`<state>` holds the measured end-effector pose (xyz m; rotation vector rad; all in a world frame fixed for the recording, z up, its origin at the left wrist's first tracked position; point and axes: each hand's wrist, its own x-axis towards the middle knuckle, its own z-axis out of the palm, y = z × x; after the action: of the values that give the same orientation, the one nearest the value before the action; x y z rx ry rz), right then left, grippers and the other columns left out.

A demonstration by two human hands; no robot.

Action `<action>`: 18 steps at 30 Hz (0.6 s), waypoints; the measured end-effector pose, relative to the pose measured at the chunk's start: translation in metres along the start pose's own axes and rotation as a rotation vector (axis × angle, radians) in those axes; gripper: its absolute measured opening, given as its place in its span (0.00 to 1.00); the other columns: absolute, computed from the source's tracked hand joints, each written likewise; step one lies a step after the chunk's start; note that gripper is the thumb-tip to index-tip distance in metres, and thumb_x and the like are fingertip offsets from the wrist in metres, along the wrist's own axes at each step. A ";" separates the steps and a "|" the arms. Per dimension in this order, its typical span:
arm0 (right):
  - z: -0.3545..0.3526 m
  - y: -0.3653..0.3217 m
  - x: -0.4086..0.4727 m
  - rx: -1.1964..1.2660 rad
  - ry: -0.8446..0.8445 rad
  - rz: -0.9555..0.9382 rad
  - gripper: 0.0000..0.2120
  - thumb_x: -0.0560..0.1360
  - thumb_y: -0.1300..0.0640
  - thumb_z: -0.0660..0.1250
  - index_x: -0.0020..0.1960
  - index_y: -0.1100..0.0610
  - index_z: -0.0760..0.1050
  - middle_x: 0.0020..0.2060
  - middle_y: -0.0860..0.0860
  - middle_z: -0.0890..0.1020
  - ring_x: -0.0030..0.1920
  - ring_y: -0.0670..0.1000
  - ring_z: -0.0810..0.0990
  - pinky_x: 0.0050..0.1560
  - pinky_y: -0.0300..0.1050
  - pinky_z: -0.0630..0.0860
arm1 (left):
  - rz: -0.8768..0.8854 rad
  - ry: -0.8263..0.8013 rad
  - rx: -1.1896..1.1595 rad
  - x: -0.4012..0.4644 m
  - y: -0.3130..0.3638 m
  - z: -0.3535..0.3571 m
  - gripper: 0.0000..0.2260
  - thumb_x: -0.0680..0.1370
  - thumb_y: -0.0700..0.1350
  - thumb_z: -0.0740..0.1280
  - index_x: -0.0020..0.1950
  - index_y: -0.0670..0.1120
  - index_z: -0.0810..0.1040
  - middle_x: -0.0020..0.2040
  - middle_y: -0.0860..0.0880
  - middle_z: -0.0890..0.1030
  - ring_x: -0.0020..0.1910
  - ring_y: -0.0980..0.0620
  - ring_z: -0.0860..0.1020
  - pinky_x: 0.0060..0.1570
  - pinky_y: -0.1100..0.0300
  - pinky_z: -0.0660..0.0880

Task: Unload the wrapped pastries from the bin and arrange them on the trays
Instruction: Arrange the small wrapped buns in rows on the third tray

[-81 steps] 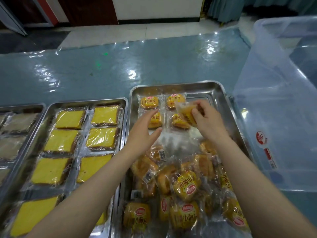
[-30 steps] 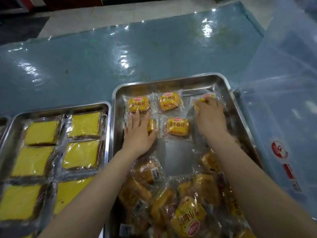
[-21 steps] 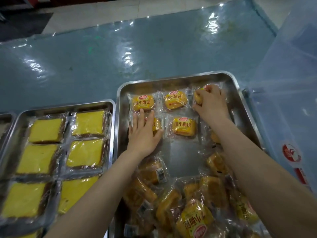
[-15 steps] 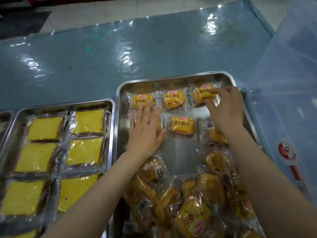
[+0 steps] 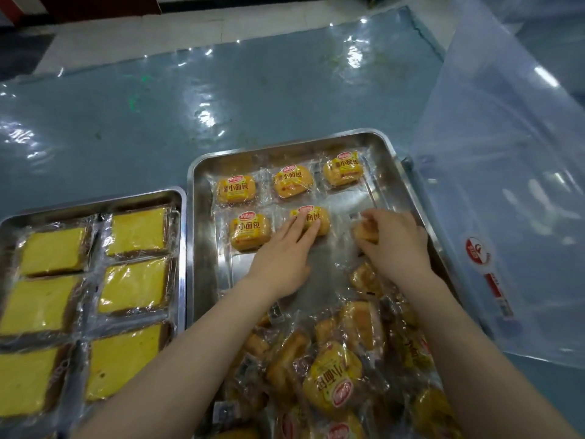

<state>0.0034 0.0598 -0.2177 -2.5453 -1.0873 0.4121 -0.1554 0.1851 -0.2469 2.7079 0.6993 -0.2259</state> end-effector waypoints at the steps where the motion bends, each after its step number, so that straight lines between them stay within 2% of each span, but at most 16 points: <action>1: -0.001 -0.002 0.001 0.074 0.033 0.014 0.14 0.73 0.51 0.69 0.57 0.46 0.70 0.47 0.45 0.76 0.55 0.52 0.72 0.59 0.56 0.67 | -0.010 -0.012 -0.007 0.000 0.001 0.001 0.35 0.77 0.44 0.60 0.77 0.53 0.40 0.77 0.50 0.38 0.76 0.49 0.42 0.71 0.56 0.47; 3: -0.007 -0.006 0.006 0.156 0.084 -0.029 0.07 0.76 0.53 0.65 0.52 0.48 0.69 0.43 0.46 0.76 0.48 0.53 0.75 0.53 0.55 0.73 | -0.027 -0.024 -0.025 0.001 0.004 0.002 0.37 0.76 0.42 0.61 0.77 0.53 0.40 0.77 0.50 0.37 0.76 0.49 0.41 0.71 0.56 0.47; 5: -0.018 -0.007 0.017 0.109 0.110 -0.102 0.04 0.78 0.55 0.60 0.51 0.50 0.73 0.45 0.50 0.80 0.47 0.55 0.77 0.52 0.57 0.74 | -0.045 -0.042 -0.059 0.002 0.006 0.001 0.39 0.75 0.42 0.62 0.77 0.53 0.40 0.77 0.50 0.37 0.76 0.49 0.41 0.71 0.56 0.47; 8: -0.033 -0.013 0.038 -0.085 0.052 -0.157 0.11 0.78 0.58 0.58 0.52 0.48 0.78 0.52 0.50 0.79 0.56 0.56 0.75 0.61 0.65 0.67 | -0.055 -0.076 -0.096 0.005 0.005 -0.003 0.39 0.75 0.43 0.64 0.77 0.54 0.40 0.77 0.51 0.37 0.76 0.49 0.41 0.71 0.56 0.46; 10: -0.034 -0.019 0.050 -0.205 0.032 -0.182 0.13 0.78 0.57 0.59 0.57 0.46 0.78 0.59 0.50 0.77 0.62 0.56 0.71 0.65 0.69 0.60 | -0.050 -0.088 -0.105 0.006 0.003 -0.005 0.39 0.75 0.44 0.64 0.77 0.54 0.41 0.77 0.50 0.37 0.76 0.49 0.42 0.71 0.56 0.46; 12: -0.030 -0.021 0.055 -0.211 0.064 -0.195 0.15 0.79 0.54 0.59 0.64 0.47 0.75 0.65 0.50 0.73 0.67 0.56 0.66 0.68 0.65 0.58 | -0.048 -0.096 -0.111 0.005 0.003 -0.005 0.38 0.76 0.43 0.63 0.77 0.54 0.42 0.77 0.50 0.38 0.76 0.48 0.43 0.72 0.56 0.46; 13: -0.028 -0.019 0.055 -0.172 0.102 -0.198 0.16 0.79 0.55 0.60 0.65 0.49 0.74 0.66 0.51 0.73 0.67 0.56 0.66 0.69 0.61 0.60 | -0.048 -0.094 -0.113 0.004 0.003 -0.006 0.38 0.76 0.43 0.63 0.77 0.54 0.42 0.77 0.50 0.38 0.76 0.48 0.43 0.72 0.56 0.46; 16: -0.015 -0.009 0.045 0.010 0.191 -0.179 0.15 0.78 0.60 0.59 0.64 0.52 0.74 0.63 0.53 0.75 0.63 0.55 0.71 0.64 0.52 0.68 | -0.055 -0.085 -0.108 0.005 0.004 -0.006 0.38 0.76 0.43 0.63 0.77 0.54 0.42 0.78 0.49 0.39 0.76 0.48 0.43 0.72 0.56 0.46; 18: -0.003 -0.001 0.035 0.047 0.113 -0.183 0.18 0.78 0.61 0.60 0.67 0.51 0.71 0.67 0.51 0.72 0.67 0.55 0.68 0.67 0.52 0.67 | -0.074 -0.081 -0.101 0.005 0.008 -0.005 0.39 0.75 0.43 0.64 0.77 0.53 0.42 0.78 0.49 0.39 0.76 0.48 0.43 0.72 0.54 0.48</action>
<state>0.0273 0.0861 -0.2191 -2.3721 -1.2387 0.2400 -0.1467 0.1830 -0.2417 2.5650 0.7664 -0.3075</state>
